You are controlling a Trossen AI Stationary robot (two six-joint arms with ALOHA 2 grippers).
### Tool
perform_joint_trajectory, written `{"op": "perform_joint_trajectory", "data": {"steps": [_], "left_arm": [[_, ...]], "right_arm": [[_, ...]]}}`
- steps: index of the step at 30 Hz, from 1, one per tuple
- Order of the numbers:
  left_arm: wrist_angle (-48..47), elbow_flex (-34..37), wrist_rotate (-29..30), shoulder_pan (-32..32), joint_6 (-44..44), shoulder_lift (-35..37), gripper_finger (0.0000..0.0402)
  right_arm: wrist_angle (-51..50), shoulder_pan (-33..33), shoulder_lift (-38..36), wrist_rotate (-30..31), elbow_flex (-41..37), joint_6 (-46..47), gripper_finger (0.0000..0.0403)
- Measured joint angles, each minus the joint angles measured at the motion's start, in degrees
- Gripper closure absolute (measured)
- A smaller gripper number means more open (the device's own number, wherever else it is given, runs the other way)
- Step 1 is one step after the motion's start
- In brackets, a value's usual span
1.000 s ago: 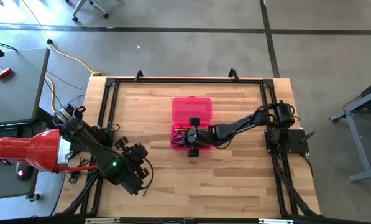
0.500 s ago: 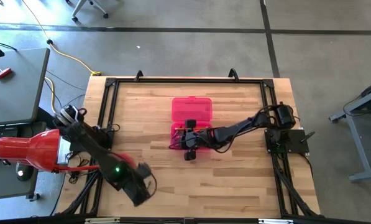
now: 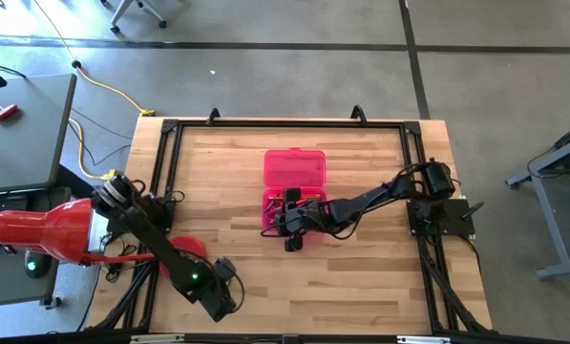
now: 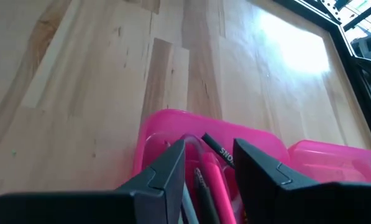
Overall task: Pick & place school supplies into a supply box
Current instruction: Put the dark green crayon into the pink supply box
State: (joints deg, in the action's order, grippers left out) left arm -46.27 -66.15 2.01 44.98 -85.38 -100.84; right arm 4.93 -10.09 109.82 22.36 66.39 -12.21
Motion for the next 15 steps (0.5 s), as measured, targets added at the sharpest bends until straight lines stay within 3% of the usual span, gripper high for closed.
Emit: {"op": "perform_joint_trajectory", "data": {"steps": [7,15], "left_arm": [[2.0,0.0,3.0,-0.4,0.0,-1.9,0.0307],[2.5,-0.1,2.1,-1.2,0.5,-5.4,0.0307]], "right_arm": [[0.1,0.0,0.0,0.2,0.0,0.2,0.0289],[0.1,-0.1,0.0,0.2,0.0,0.3,0.0289]]}}
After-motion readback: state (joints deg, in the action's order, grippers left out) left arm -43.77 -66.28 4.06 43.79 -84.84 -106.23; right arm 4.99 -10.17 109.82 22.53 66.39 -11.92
